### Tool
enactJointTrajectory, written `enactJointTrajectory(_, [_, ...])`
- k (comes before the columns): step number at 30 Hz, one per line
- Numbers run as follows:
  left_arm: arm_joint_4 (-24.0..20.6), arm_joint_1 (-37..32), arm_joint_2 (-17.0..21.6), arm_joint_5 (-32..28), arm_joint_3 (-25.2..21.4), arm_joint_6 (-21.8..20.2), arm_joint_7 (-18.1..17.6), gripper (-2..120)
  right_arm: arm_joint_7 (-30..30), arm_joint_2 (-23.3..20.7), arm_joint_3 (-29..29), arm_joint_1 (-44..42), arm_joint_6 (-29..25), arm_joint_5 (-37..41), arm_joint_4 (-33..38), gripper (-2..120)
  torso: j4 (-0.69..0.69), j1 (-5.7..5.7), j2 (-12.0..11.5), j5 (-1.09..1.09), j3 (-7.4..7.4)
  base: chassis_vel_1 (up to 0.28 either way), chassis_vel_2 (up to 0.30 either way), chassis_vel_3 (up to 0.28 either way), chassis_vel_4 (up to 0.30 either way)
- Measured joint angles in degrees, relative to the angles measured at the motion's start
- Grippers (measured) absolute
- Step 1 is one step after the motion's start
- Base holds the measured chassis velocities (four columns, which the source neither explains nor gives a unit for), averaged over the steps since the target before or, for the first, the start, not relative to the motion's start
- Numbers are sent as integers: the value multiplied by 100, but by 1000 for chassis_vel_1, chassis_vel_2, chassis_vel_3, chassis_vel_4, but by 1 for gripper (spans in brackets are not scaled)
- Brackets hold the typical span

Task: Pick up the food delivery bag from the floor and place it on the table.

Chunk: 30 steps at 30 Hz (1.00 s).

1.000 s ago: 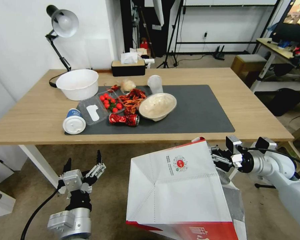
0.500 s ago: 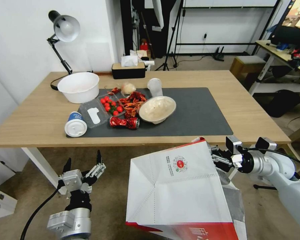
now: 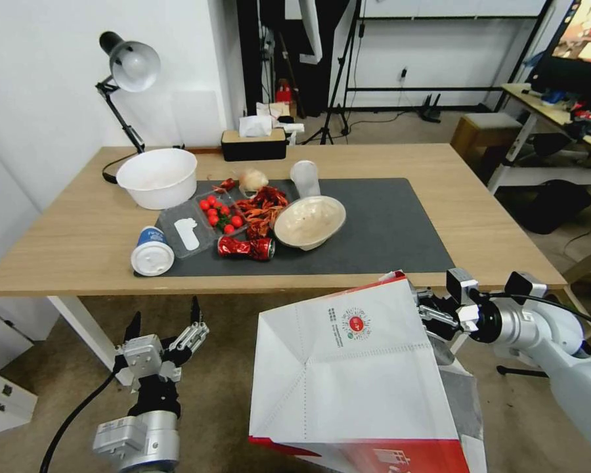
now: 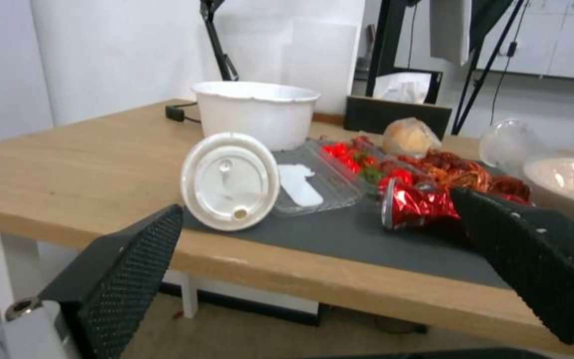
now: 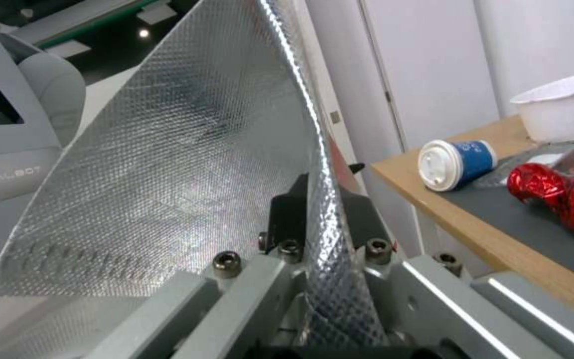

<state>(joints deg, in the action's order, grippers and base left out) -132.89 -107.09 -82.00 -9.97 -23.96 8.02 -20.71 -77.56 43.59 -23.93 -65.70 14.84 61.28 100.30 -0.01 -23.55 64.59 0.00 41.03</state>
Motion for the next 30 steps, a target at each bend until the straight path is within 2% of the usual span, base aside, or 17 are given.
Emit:
enactJointTrajectory(16, [115,3,13,44,33,183,11,100,58,-97,-136,-53,-10,224,67,0,0,-4,3,0,-2,0,0,0,0])
enactJointTrajectory(20, [94,-23,2,104,49,250,11,100,214,-155,-264,-56,-4,629,124,0,1,0,-7,0,-7,0,0,0,0])
enactJointTrajectory(23, [73,7,7,110,44,250,11,100,510,-271,-458,-9,10,1383,259,0,0,4,-15,0,-12,0,0,0,0])
enactJointTrajectory(24, [73,7,7,110,44,250,11,100,510,-271,-458,-9,10,1383,259,0,0,4,-15,0,-12,0,0,0,0])
enactJointTrajectory(27, [97,22,9,109,41,250,7,100,1043,-384,-685,114,-5,2274,488,0,1,7,-23,0,-16,0,0,0,0])
enactJointTrajectory(28, [97,22,9,109,41,250,7,100,1043,-384,-685,114,-5,2274,488,0,1,7,-23,0,-16,0,0,0,0])
enactJointTrajectory(30, [135,32,9,108,45,250,2,100,1604,-466,-883,189,-107,2796,737,0,0,10,-28,0,-18,0,0,0,0])
